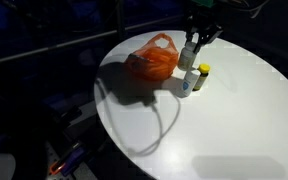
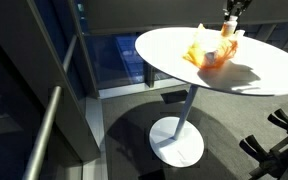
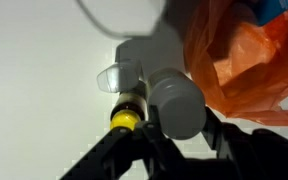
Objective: Place the white pill bottle on the table
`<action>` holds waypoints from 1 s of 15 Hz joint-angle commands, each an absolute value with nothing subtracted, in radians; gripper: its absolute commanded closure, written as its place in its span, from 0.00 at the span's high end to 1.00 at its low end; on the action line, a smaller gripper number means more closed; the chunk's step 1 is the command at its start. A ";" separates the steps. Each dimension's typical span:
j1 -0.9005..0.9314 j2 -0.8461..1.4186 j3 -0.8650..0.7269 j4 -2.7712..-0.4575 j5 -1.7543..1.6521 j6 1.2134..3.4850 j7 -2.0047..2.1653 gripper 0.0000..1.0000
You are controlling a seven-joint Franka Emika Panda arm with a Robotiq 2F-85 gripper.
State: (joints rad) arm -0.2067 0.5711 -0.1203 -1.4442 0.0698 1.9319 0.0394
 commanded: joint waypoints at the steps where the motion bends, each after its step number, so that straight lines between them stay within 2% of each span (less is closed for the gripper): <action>1: -0.212 0.628 -0.111 -1.378 0.089 1.929 0.045 0.19; 15: -0.213 0.729 -0.088 -1.371 0.100 2.039 0.040 0.19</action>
